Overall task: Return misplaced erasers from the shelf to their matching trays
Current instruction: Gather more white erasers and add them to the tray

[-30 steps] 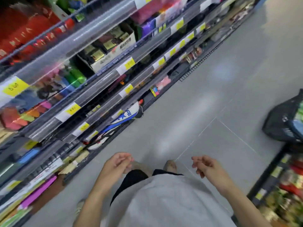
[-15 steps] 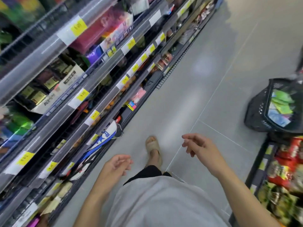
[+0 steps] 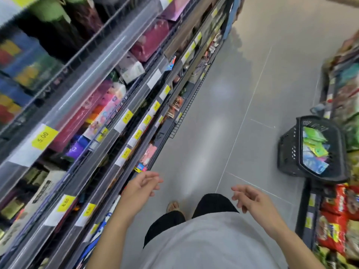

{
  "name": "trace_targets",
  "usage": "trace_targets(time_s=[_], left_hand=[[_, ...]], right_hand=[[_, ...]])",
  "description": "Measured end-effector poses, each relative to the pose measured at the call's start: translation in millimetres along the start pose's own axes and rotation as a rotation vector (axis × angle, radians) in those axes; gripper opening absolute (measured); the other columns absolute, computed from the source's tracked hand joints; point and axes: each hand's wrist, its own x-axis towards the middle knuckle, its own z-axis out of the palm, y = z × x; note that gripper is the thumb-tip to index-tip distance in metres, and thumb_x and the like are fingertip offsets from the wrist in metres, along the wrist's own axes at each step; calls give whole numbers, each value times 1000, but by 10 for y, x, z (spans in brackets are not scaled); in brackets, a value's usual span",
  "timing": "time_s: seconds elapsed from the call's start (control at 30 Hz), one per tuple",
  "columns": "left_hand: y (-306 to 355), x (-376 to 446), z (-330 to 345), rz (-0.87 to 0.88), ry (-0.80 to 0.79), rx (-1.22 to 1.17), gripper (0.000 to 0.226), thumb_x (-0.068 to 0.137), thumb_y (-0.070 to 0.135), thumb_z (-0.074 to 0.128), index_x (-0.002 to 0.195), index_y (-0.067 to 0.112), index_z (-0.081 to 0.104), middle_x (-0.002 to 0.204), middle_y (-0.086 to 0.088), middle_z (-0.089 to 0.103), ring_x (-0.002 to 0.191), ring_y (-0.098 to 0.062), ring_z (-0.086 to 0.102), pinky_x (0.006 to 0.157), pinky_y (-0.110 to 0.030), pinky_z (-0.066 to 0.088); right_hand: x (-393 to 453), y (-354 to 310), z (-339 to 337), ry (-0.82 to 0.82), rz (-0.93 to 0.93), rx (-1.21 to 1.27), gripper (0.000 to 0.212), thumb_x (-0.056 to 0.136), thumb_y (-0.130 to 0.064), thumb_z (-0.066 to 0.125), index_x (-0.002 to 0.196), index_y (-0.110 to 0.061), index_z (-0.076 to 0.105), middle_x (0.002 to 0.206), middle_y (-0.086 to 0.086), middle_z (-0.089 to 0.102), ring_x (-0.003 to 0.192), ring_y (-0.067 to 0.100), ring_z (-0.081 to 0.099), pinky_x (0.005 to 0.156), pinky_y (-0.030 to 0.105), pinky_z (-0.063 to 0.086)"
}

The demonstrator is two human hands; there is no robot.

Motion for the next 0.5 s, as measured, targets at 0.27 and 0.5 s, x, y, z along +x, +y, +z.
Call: trace_targets(time_s=[0.27, 0.5], left_hand=[[579, 392, 188, -4, 228, -113, 15, 103, 16, 61, 113, 19, 71, 107, 1, 79, 95, -18, 74, 91, -39, 56], [1678, 236, 303, 223, 533, -207, 18, 104, 26, 61, 103, 39, 74, 111, 6, 78, 101, -13, 73, 85, -30, 56]], right_hand=[[1211, -944, -194, -187, -69, -94, 13, 96, -15, 63, 101, -22, 74, 82, 5, 73, 59, 7, 58, 60, 21, 49], [2085, -2385, -135, -530, -389, -282, 15, 99, -13, 60, 103, -22, 72, 83, 1, 73, 65, 9, 60, 65, 29, 49]])
